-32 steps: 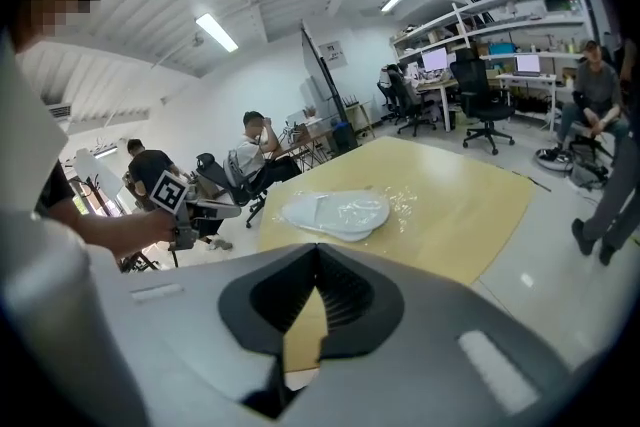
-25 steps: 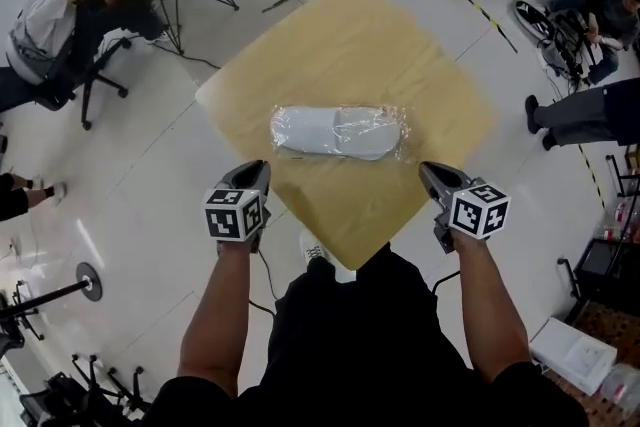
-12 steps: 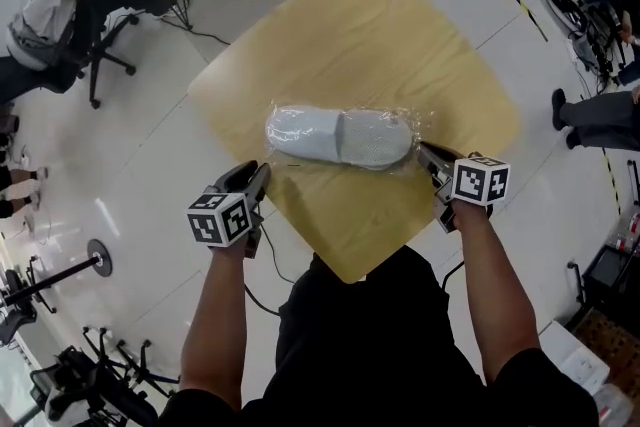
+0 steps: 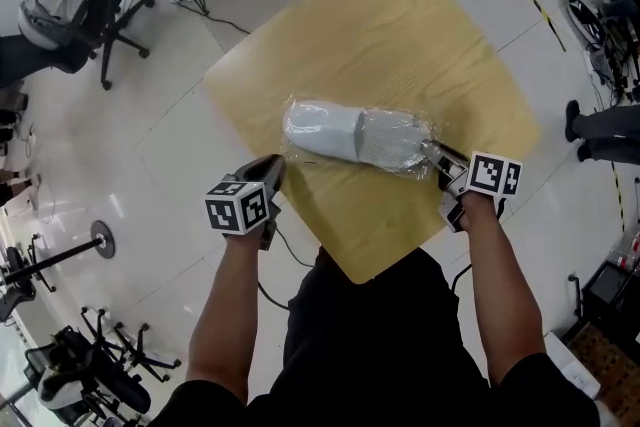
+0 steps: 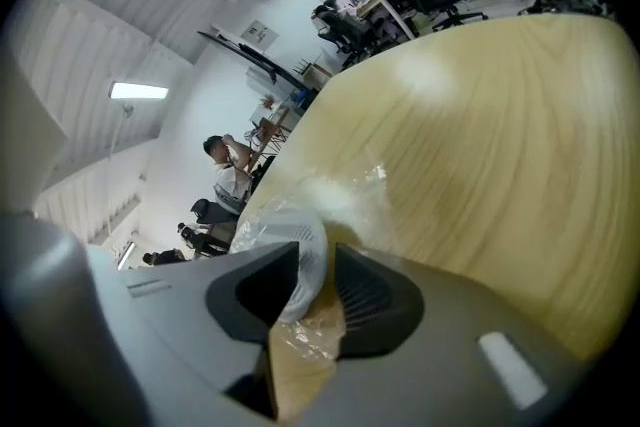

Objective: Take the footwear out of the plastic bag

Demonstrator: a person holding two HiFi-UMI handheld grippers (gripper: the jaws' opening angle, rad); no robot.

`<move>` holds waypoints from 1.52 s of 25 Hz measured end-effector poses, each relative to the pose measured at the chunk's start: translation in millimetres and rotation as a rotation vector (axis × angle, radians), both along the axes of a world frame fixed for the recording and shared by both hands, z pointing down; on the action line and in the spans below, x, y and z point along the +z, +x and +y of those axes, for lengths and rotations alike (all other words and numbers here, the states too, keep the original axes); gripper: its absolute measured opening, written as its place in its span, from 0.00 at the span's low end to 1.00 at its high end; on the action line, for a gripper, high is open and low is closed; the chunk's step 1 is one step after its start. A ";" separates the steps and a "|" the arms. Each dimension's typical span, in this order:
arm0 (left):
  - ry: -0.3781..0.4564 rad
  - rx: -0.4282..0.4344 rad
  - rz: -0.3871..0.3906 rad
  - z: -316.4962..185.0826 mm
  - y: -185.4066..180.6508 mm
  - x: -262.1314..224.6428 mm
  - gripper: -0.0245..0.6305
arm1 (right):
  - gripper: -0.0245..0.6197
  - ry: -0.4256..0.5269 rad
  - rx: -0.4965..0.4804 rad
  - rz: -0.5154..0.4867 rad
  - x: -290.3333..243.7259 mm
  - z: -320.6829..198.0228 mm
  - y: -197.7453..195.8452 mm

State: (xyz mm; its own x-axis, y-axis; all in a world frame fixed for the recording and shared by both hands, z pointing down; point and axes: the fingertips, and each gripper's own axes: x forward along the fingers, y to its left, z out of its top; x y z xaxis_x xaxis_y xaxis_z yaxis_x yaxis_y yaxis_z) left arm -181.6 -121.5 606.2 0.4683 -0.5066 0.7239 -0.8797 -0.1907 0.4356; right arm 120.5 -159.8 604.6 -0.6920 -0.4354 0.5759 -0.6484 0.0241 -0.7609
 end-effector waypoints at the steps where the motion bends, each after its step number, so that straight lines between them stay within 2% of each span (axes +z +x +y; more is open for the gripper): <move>1: -0.004 0.000 -0.001 -0.4 0.7 1.5 0.09 | 0.20 -0.012 0.010 0.007 1.2 -0.3 1.2; 2: -0.006 0.001 -0.002 -1.1 1.3 2.7 0.08 | 0.17 -0.015 0.017 0.011 1.2 -1.2 2.0; 10: -0.005 0.034 -0.012 3.5 -6.0 3.6 0.05 | 0.15 0.042 -0.013 0.042 -6.6 -2.8 0.2; 20: -0.045 0.077 -0.031 44.9 -24.2 1.2 0.05 | 0.15 0.092 -0.101 0.118 -13.6 8.5 2.9; 26: -0.056 0.067 -0.065 63.8 -43.0 4.1 0.05 | 0.16 0.113 -0.171 0.163 -13.9 20.9 0.4; 38: -0.052 0.052 -0.116 70.6 -72.4 1.4 0.05 | 0.16 0.127 -0.207 0.211 -18.7 32.6 3.5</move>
State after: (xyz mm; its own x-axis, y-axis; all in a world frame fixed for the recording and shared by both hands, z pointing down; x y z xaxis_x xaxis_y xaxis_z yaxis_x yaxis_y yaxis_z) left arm -254.0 -50.9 607.6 0.4042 -0.4444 0.7995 -0.9144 -0.2169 0.3417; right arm 124.1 -127.2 585.8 -0.6446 -0.3751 0.6662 -0.7629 0.2580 -0.5929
